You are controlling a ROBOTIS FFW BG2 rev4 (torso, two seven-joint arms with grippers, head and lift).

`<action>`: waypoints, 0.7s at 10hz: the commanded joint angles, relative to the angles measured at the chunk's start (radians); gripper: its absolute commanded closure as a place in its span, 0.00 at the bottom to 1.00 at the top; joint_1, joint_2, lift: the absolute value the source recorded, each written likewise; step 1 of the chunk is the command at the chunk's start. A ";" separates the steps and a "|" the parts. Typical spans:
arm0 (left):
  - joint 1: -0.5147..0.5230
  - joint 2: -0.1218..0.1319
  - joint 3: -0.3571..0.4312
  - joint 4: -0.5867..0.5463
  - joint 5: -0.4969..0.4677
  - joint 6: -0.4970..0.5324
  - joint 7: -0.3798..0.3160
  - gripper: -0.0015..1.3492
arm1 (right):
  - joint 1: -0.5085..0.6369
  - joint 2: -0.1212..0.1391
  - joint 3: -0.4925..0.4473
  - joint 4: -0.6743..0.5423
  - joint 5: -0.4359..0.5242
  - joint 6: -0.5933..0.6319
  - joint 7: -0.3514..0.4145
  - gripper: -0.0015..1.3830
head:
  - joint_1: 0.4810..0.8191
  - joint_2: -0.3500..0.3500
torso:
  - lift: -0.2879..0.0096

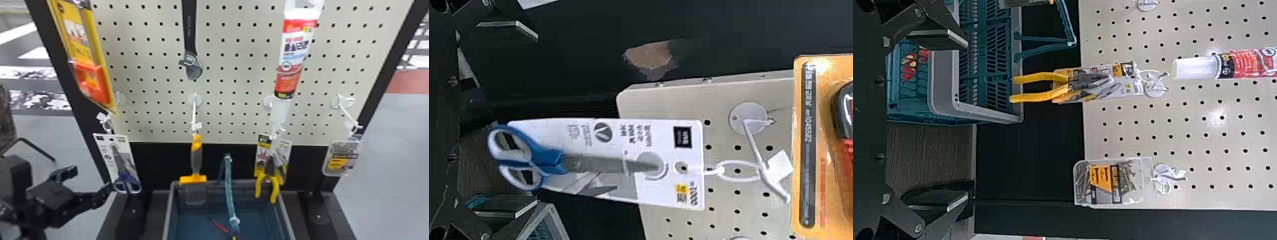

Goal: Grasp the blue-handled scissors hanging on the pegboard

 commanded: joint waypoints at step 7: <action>-0.208 0.095 -0.016 0.208 0.150 0.061 -0.168 0.15 | -0.024 0.020 0.000 0.027 0.006 0.005 0.038 0.16 | 0.20 0.50 | 0.63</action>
